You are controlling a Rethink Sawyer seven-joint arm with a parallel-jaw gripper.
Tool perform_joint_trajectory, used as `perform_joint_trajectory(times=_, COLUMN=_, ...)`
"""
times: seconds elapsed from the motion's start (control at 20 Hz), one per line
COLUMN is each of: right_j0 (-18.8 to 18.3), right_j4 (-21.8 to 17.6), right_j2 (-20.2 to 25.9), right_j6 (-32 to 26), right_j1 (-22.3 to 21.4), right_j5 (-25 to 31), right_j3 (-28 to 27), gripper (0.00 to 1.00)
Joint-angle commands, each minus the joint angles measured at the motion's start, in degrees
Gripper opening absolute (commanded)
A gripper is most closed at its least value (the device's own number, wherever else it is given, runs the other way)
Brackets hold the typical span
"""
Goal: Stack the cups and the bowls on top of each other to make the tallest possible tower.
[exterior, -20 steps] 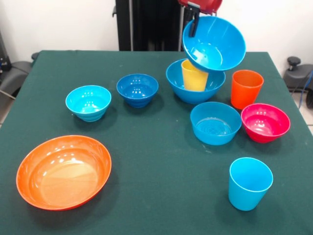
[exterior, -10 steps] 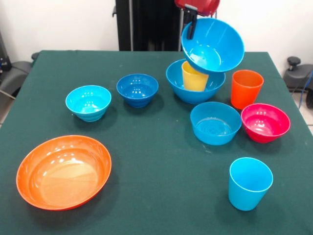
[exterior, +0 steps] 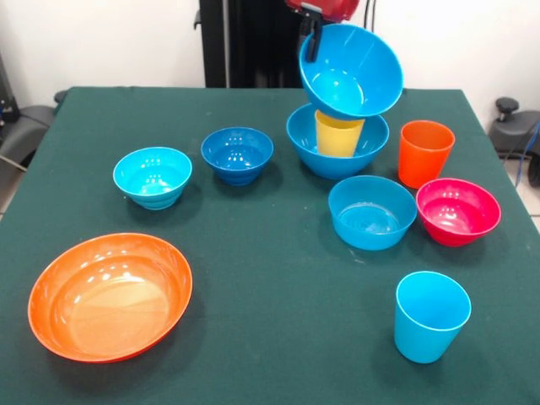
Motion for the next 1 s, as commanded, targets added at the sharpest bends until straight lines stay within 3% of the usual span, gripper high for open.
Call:
perform_joint_trajectory(times=0.05, right_j0=-1.9, right_j4=-4.5, right_j2=6.9, right_j6=6.8, right_j1=2.7, right_j5=-4.9, right_j3=3.4, gripper=0.00)
perform_joint_trajectory(times=1.0, right_j0=1.2, right_j4=-2.2, right_j2=6.0, right_j6=8.1, right_j1=3.0, right_j5=-3.8, right_j3=2.3, gripper=0.00)
